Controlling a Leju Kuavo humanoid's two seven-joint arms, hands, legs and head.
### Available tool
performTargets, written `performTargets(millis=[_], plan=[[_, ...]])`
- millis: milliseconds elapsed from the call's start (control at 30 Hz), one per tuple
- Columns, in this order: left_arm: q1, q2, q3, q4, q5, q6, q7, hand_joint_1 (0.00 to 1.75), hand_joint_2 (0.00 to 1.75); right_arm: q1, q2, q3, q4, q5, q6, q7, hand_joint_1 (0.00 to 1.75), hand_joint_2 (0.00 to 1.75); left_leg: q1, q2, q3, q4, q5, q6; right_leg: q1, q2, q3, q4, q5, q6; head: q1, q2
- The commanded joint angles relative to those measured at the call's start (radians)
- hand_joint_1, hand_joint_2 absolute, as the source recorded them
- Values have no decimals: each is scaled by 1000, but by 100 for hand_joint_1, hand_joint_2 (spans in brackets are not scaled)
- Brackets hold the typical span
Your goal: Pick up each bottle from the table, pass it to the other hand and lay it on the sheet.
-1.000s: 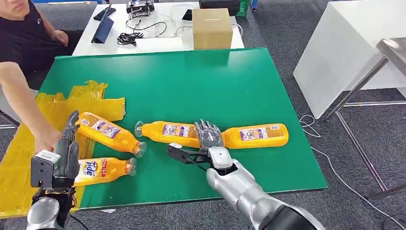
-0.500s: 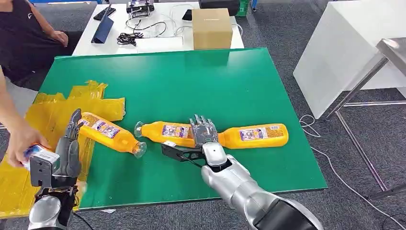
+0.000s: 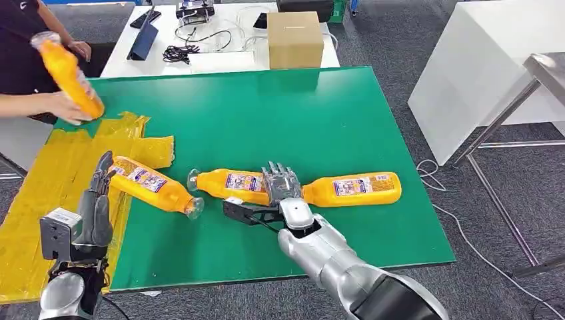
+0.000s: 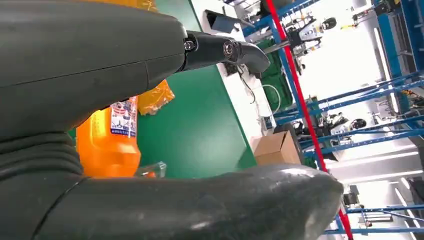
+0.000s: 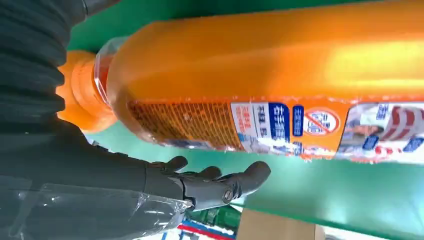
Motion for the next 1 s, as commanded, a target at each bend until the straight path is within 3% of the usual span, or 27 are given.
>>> performTargets(millis=[33,267,300,333,367,467,800,1000], plan=[[-34,-1,1,65,4,-4,1,0,0,-48,-1,5,78,-5,14,-6,0,175,1,-1,4,0,-2,-1,1,-1,5,0,-2,0,0,0],[-47,3,-3,83,18,-10,-4,0,0,-52,7,-22,137,-44,112,-12,0,175,0,-1,3,0,-1,-1,0,-1,3,0,-1,0,0,0],[-49,4,-5,86,22,-11,-6,0,0,-51,9,-29,148,-54,134,-18,9,175,1,-1,4,0,-1,-1,0,-1,5,-1,-1,0,0,0],[-53,4,-7,90,27,-13,-9,0,0,-49,9,-34,157,-61,148,-21,164,175,0,-2,4,0,-1,-1,0,-2,4,-1,-1,0,0,0],[-55,3,-9,91,29,-14,-10,0,0,-46,8,-36,165,-64,156,-22,175,175,1,-2,4,0,-1,-1,1,-2,5,-1,-2,0,0,0],[-55,3,-16,88,34,-15,-13,0,0,-37,3,-48,174,-77,162,-29,169,175,0,-2,3,-1,0,-1,0,-2,4,-1,-1,0,0,0],[-42,-2,-13,75,53,-17,-17,0,0,-26,-11,-60,166,-86,156,-33,175,175,1,-2,7,-1,-1,-1,1,-3,8,-2,-1,0,0,0],[-33,-10,-16,73,69,-21,-8,0,0,-16,-29,-95,143,-111,73,-46,175,175,1,-3,9,-1,-1,-1,1,-3,10,-3,-1,1,0,0]])
